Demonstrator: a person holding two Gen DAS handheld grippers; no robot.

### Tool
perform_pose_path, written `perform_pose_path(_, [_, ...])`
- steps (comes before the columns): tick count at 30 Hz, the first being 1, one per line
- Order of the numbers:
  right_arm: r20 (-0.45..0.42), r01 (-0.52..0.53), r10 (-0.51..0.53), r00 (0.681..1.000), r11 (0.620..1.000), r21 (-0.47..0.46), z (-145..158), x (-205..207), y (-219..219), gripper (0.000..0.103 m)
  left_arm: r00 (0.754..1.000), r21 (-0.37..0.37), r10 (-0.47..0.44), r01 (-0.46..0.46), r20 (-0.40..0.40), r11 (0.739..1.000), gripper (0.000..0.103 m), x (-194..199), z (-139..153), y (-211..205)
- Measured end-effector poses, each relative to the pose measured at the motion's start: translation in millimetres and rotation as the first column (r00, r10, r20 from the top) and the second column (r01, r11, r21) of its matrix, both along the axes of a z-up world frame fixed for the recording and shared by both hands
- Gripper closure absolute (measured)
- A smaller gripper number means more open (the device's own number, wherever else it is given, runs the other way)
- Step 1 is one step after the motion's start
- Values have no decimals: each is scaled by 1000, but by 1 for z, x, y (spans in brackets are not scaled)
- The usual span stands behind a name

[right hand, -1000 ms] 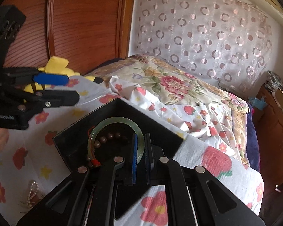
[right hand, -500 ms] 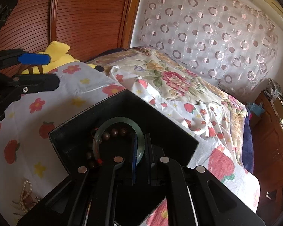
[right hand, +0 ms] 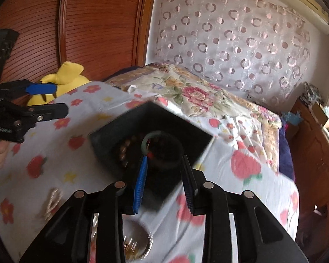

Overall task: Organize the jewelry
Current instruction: 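Carry the bead bracelet and jade bangle into the black box, opening both tools, then grasp a silver bangle from the pile with the right tool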

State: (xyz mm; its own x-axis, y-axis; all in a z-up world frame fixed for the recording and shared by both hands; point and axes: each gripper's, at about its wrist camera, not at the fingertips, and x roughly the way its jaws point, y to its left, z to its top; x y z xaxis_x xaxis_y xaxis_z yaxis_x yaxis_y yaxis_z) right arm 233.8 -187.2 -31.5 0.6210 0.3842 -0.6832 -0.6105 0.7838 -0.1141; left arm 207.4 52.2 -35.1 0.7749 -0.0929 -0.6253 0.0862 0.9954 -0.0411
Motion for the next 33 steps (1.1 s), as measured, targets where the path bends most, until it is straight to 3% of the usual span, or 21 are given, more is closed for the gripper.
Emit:
perform_pose_path(6, [-52, 15, -15, 999, 1000, -5, -17, -32, -18, 69, 1000, -3, 3, -3, -2, 1000, 9, -29, -10, -10])
perform_pose_path(17, [-218, 65, -58, 974, 998, 26, -61, -30, -32, 75, 1000, 10, 15, -15, 2, 1000, 9, -73, -19, -16])
perform_pose_path(22, [-218, 73, -66, 974, 997, 26, -63, -30, -30, 81, 1000, 21, 19, -19, 8, 1000, 9, -86, -19, -17])
perform_pose_path(24, [-224, 70, -62, 973, 997, 30, -63, -29, -30, 96, 1000, 22, 15, -15, 10, 1000, 9, -87, -19, -17])
perform_pose_path(33, [-161, 100, -88, 983, 993, 65, -47, -52, -41, 98, 1000, 33, 5, -5, 13, 999, 9, -102, -19, -21])
